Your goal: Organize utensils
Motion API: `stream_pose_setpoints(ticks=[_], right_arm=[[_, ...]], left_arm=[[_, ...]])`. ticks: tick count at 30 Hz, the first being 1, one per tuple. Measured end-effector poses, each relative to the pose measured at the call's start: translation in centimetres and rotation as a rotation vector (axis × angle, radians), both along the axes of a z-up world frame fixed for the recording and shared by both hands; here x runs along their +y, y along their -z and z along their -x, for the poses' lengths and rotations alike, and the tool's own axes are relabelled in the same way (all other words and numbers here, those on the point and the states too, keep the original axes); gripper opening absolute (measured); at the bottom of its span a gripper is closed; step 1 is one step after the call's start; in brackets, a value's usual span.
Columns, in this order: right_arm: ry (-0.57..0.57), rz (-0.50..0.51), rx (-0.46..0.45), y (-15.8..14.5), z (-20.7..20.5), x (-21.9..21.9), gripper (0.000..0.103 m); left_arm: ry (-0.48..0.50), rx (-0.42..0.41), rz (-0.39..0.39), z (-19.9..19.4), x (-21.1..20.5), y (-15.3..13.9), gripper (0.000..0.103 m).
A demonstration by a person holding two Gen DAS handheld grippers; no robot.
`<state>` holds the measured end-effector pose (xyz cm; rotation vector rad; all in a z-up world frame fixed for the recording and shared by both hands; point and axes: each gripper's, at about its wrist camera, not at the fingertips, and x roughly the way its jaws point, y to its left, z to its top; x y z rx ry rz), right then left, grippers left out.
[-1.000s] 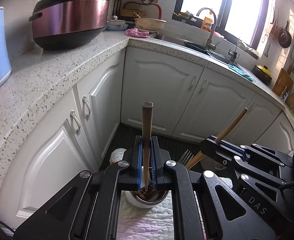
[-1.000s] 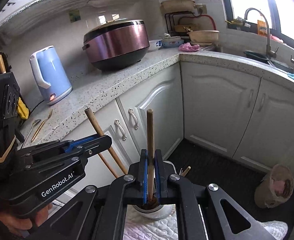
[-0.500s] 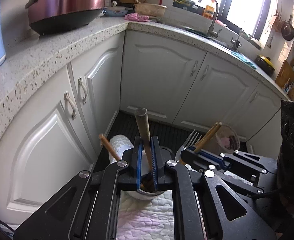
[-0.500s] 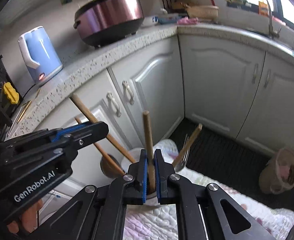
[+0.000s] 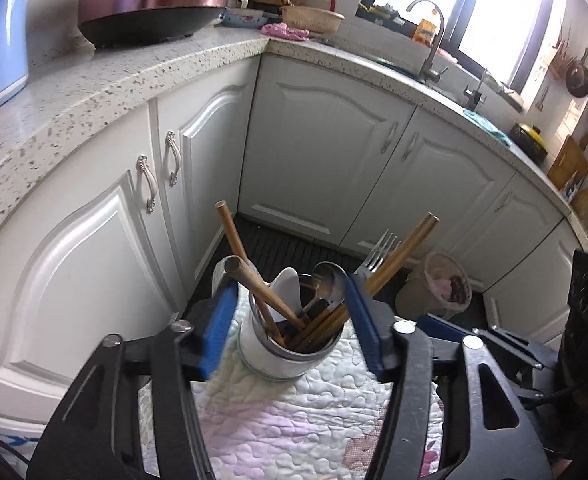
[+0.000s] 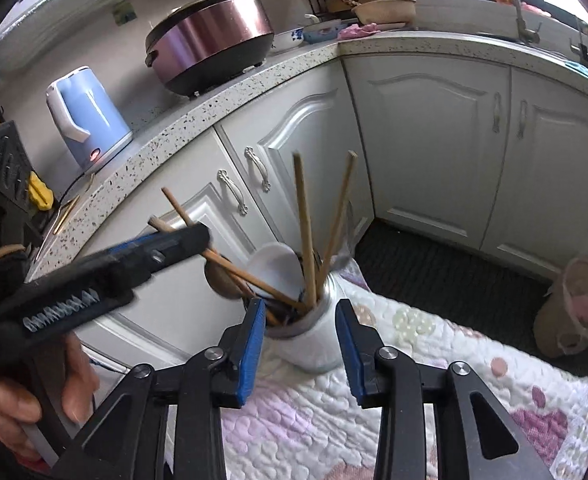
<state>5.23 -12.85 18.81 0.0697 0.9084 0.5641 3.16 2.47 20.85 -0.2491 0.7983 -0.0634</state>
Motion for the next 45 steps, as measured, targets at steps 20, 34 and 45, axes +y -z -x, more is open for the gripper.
stream_pose_setpoints(ticks=[20,34,45], right_arm=[[0.127,0.089,-0.088,0.2,6.9,-1.5,0.044],[0.147,0.112,-0.139,-0.7,9.0,-1.4,0.055],[0.146,0.114,-0.133,-0.6,9.2,-1.5,0.057]], left_arm=[[-0.098,-0.012,-0.1,8.5,-0.4,2.3,0.064],[-0.117,-0.023,-0.133,10.4,-1.4,2.3,0.064],[-0.127,-0.028,-0.158,10.9,-1.6,2.0,0.064]])
